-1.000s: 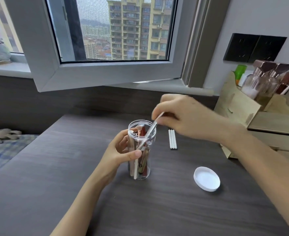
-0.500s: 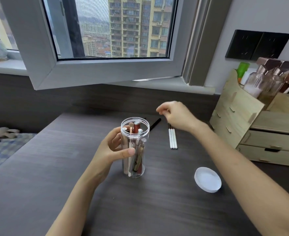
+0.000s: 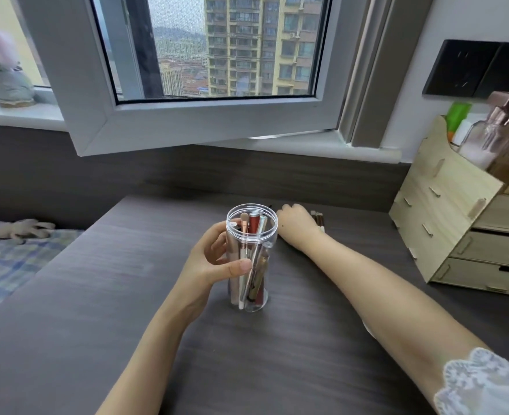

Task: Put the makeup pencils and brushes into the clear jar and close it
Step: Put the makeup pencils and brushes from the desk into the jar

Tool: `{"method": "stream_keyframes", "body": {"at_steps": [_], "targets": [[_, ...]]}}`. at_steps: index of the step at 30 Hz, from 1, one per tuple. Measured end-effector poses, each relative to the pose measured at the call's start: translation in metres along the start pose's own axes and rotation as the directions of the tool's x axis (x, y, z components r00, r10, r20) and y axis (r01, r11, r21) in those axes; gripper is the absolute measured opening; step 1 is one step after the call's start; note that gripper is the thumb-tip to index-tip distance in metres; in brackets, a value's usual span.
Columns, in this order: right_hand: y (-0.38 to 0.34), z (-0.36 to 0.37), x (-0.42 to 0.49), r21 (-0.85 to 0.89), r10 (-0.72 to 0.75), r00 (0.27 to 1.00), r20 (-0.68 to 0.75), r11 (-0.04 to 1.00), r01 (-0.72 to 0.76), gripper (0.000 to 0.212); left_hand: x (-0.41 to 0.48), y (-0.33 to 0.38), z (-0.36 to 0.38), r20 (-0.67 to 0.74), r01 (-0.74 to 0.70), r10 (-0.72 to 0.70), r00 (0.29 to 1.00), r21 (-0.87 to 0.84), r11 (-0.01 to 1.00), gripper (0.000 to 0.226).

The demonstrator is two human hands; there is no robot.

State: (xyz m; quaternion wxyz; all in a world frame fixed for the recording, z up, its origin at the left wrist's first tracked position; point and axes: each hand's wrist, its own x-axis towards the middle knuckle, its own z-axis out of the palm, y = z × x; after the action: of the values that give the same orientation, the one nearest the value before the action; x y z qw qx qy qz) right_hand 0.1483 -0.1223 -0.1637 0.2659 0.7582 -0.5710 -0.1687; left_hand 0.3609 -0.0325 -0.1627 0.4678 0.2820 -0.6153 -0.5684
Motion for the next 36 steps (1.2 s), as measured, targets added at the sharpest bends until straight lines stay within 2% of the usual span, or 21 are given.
{"method": "stream_keyframes", "body": {"at_steps": [2, 3, 6, 7, 8, 10, 12, 13, 14, 16, 19, 21, 24, 28, 29, 32, 33, 34, 36], "targets": [[0.007, -0.005, -0.008, 0.054, 0.018, 1.000, -0.020, 0.998, -0.017, 0.028, -0.001, 0.000, 0.000, 0.001, 0.000, 0.000, 1.000, -0.001, 1.000, 0.072], [0.011, -0.009, -0.014, 0.087, 0.042, 0.995, -0.090, 0.996, -0.034, 0.023, -0.001, 0.001, 0.000, 0.000, 0.000, 0.000, 1.000, -0.003, 1.000, 0.072], [0.031, -0.026, -0.035, 0.309, 0.264, 0.940, -0.216, 0.932, -0.191, 0.017, -0.002, 0.001, 0.001, -0.007, 0.003, -0.003, 1.000, -0.010, 1.000, 0.071], [0.039, -0.034, -0.046, 0.435, 0.354, 0.908, -0.225, 0.870, -0.232, 0.018, -0.002, 0.001, 0.001, -0.008, 0.004, -0.004, 1.000, -0.010, 1.000, 0.071], [0.048, -0.044, -0.059, 0.594, 0.447, 0.870, -0.206, 0.764, -0.252, 0.021, -0.002, 0.001, 0.002, -0.008, 0.004, -0.004, 1.000, -0.009, 1.000, 0.071], [0.064, -0.068, -0.089, 0.856, 0.569, 0.808, -0.152, 0.484, -0.180, 0.024, -0.003, 0.001, 0.002, -0.008, 0.001, -0.001, 1.000, -0.006, 1.000, 0.069], [0.073, -0.101, -0.122, 0.958, 0.559, 0.813, -0.161, 0.288, -0.008, 0.022, -0.003, 0.001, 0.003, -0.007, 0.005, -0.005, 1.000, -0.006, 1.000, 0.067], [0.074, -0.116, -0.136, 0.967, 0.499, 0.851, -0.164, 0.251, 0.039, 0.020, -0.003, 0.002, 0.003, -0.006, 0.005, -0.005, 1.000, -0.008, 1.000, 0.067], [0.075, -0.128, -0.147, 0.962, 0.421, 0.890, -0.173, 0.267, 0.060, 0.020, -0.003, 0.002, 0.003, -0.006, 0.003, -0.003, 1.000, -0.009, 1.000, 0.068], [0.073, -0.148, -0.155, 0.912, 0.287, 0.940, -0.186, 0.406, 0.057, 0.024, -0.004, 0.002, 0.004, -0.007, -0.002, 0.002, 1.000, -0.009, 1.000, 0.070], [0.057, -0.165, -0.145, 0.801, 0.112, 0.978, -0.178, 0.594, 0.078, 0.034, -0.005, 0.003, 0.005, -0.007, -0.007, 0.007, 1.000, -0.004, 1.000, 0.071], [0.043, -0.172, -0.134, 0.762, 0.012, 0.984, -0.178, 0.634, 0.130, 0.033, -0.006, 0.003, 0.006, -0.005, -0.008, 0.008, 1.000, -0.005, 1.000, 0.070], [0.028, -0.176, -0.117, 0.781, -0.030, 0.973, -0.227, 0.592, 0.201, 0.015, -0.007, 0.003, 0.007, -0.006, -0.010, 0.010, 1.000, -0.005, 1.000, 0.069], [0.014, -0.170, -0.103, 0.846, 0.050, 0.972, -0.229, 0.505, 0.174, 0.019, -0.007, 0.004, 0.007, 0.004, -0.012, 0.012, 1.000, -0.002, 1.000, 0.069], [0.011, -0.167, -0.101, 0.836, 0.062, 0.969, -0.240, 0.520, 0.174, 0.016, -0.007, 0.004, 0.007, 0.005, -0.013, 0.013, 1.000, -0.003, 1.000, 0.070], [0.009, -0.162, -0.101, 0.725, 0.044, 0.957, -0.287, 0.663, 0.187, 0.015, -0.007, 0.003, 0.007, 0.002, -0.018, 0.018, 1.000, -0.005, 1.000, 0.069], [0.012, -0.160, -0.101, 0.734, 0.043, 0.952, -0.302, 0.648, 0.204, 0.017, -0.006, 0.003, 0.007, 0.000, -0.016, 0.016, 1.000, -0.009, 1.000, 0.069], [0.017, -0.159, -0.100, 0.787, 0.071, 0.949, -0.309, 0.579, 0.213, 0.019, -0.006, 0.002, 0.007, -0.004, -0.014, 0.014, 1.000, -0.012, 1.000, 0.068], [0.030, -0.153, -0.097, 0.917, 0.233, 0.932, -0.279, 0.351, 0.187, 0.020, -0.006, 0.001, 0.006, -0.011, -0.009, 0.009, 1.000, -0.013, 1.000, 0.067]]}}
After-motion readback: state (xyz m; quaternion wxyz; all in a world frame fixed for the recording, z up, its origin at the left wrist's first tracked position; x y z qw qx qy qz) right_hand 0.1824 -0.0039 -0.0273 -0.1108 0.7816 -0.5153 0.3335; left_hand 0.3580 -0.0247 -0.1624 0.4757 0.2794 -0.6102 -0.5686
